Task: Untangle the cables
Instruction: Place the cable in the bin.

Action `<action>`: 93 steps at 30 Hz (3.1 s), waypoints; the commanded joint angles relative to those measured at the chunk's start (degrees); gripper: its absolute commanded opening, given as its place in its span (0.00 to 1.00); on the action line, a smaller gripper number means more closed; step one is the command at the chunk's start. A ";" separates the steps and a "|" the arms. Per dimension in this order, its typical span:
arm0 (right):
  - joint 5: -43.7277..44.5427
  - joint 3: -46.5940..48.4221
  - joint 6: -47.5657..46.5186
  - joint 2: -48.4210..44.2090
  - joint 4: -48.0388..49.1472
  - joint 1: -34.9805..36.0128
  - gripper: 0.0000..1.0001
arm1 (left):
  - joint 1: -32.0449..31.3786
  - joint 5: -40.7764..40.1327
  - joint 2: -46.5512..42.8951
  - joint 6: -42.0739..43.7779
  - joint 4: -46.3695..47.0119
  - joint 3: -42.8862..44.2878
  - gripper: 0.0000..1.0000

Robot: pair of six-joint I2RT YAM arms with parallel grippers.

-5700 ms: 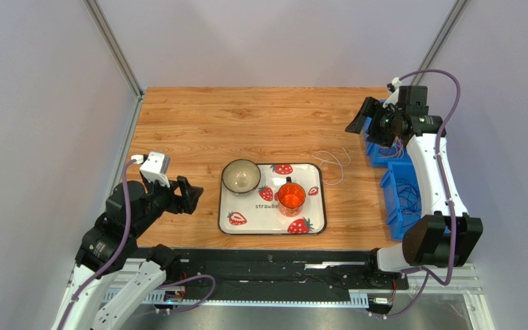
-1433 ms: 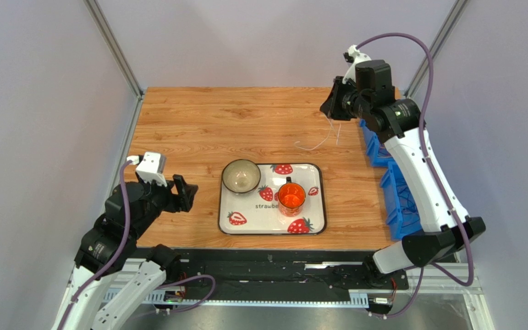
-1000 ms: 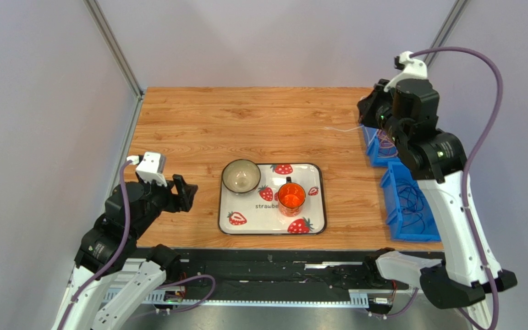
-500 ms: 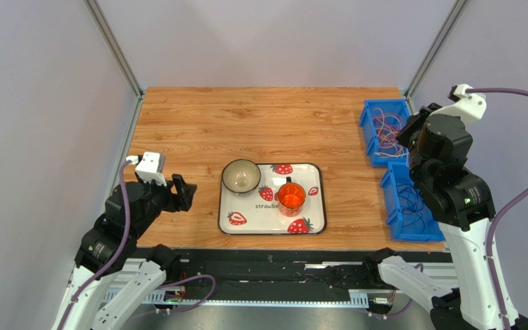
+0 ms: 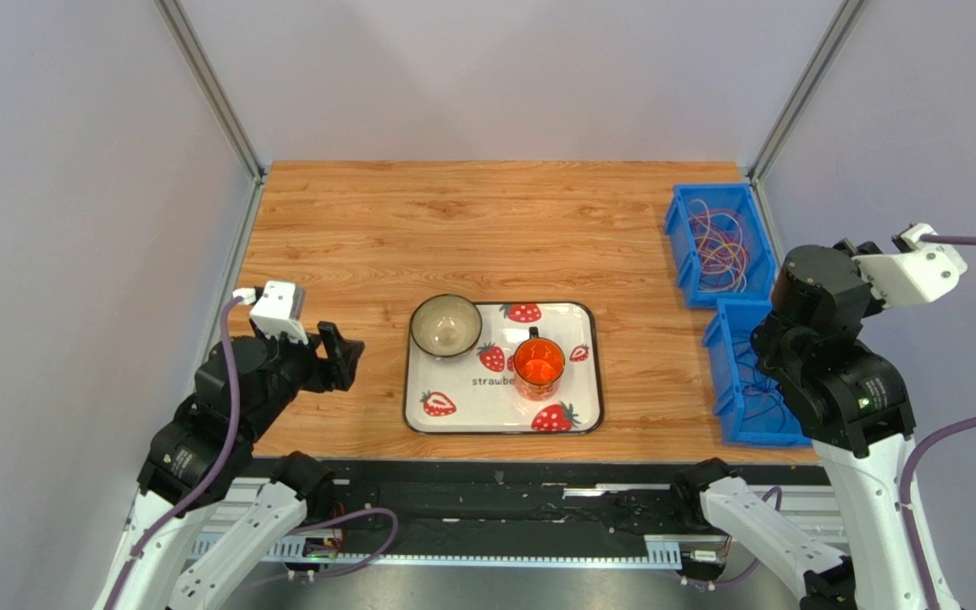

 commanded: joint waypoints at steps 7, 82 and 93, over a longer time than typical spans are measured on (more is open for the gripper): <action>11.55 -5.34 9.96 -0.51 0.74 -2.40 0.00 | -0.36 -0.54 -0.43 -0.37 0.39 0.07 0.77; -29.84 -15.46 5.49 30.61 9.36 -28.86 0.37 | -0.35 -1.15 4.58 -0.55 -0.13 0.33 0.75; -46.35 -14.13 -2.34 23.84 12.16 -27.63 0.33 | -0.27 -1.06 4.14 -0.46 -0.05 0.42 0.75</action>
